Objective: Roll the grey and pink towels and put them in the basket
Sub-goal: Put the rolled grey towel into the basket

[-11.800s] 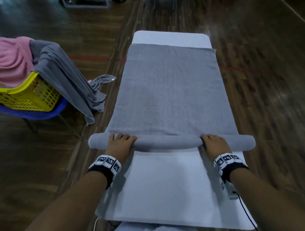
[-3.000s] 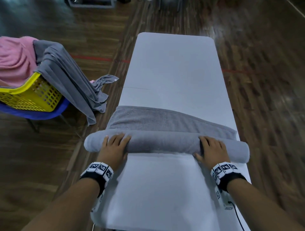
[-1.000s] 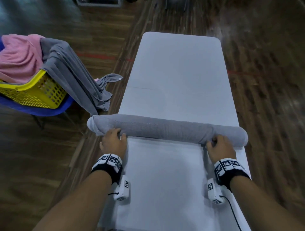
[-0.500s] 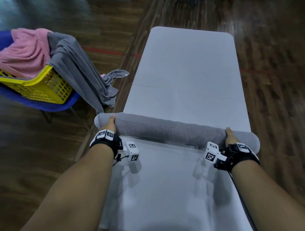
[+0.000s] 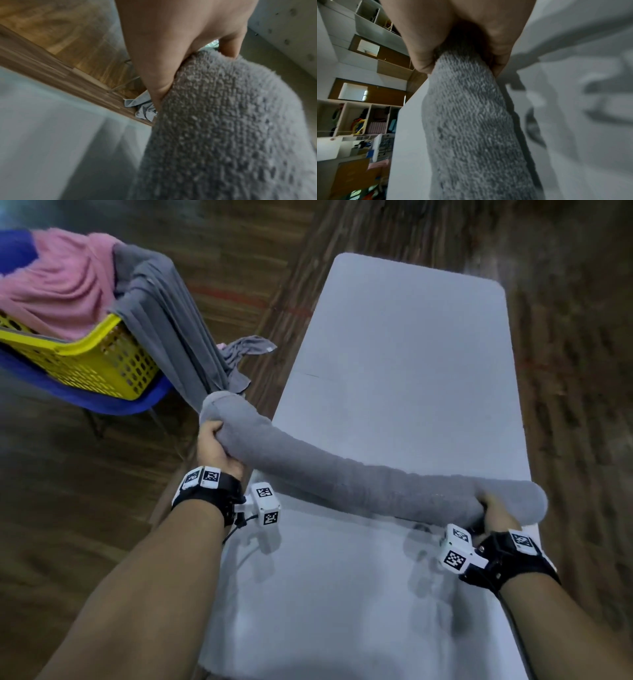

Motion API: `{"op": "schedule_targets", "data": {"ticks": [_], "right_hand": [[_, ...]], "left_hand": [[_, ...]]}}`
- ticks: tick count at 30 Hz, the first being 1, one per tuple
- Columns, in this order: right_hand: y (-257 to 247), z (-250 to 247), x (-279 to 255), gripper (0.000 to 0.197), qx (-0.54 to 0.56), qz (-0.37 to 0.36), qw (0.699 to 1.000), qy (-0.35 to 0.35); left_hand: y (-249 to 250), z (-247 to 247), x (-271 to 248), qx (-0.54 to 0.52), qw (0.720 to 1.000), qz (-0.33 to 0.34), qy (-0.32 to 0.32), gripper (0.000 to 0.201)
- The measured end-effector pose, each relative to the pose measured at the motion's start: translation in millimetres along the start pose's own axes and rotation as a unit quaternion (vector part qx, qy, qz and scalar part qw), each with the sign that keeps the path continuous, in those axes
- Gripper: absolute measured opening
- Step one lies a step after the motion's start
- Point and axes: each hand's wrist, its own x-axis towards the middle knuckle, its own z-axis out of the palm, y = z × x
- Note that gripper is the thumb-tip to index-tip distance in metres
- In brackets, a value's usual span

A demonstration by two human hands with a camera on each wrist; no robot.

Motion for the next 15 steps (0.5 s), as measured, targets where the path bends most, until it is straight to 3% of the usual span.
{"op": "schedule_targets", "data": {"ticks": [2,5,8,10,12,15], "right_hand": [[-8.2,5.0,-20.2,0.051,0.051,-0.049,0.997,-0.039],[-36.6,14.3,-57.0,0.052,0.091,-0.144,0.979,-0.109],[-75.3,24.2,-103.0,0.044,0.125,-0.241,0.945,-0.181],[-100.2,31.6,-137.3,0.029,0.129,-0.305,0.916,-0.226],[-121.8,36.4,-172.0,0.018,0.113,-0.369,0.886,-0.257],[-144.6,38.4,-215.9,0.019,0.075,-0.437,0.849,-0.286]], "left_hand": [[15.1,16.9,-18.1,-0.013,0.999,0.012,-0.042,0.048],[38.9,54.1,-47.3,0.06,0.99,-0.003,-0.127,0.072],[57.1,99.1,-86.2,0.141,0.959,0.011,-0.244,0.054],[67.5,131.7,-116.1,0.192,0.93,0.062,-0.307,0.035],[76.4,159.9,-147.2,0.247,0.895,0.15,-0.34,0.039],[87.0,191.3,-196.9,0.281,0.843,0.276,-0.368,0.052]]}}
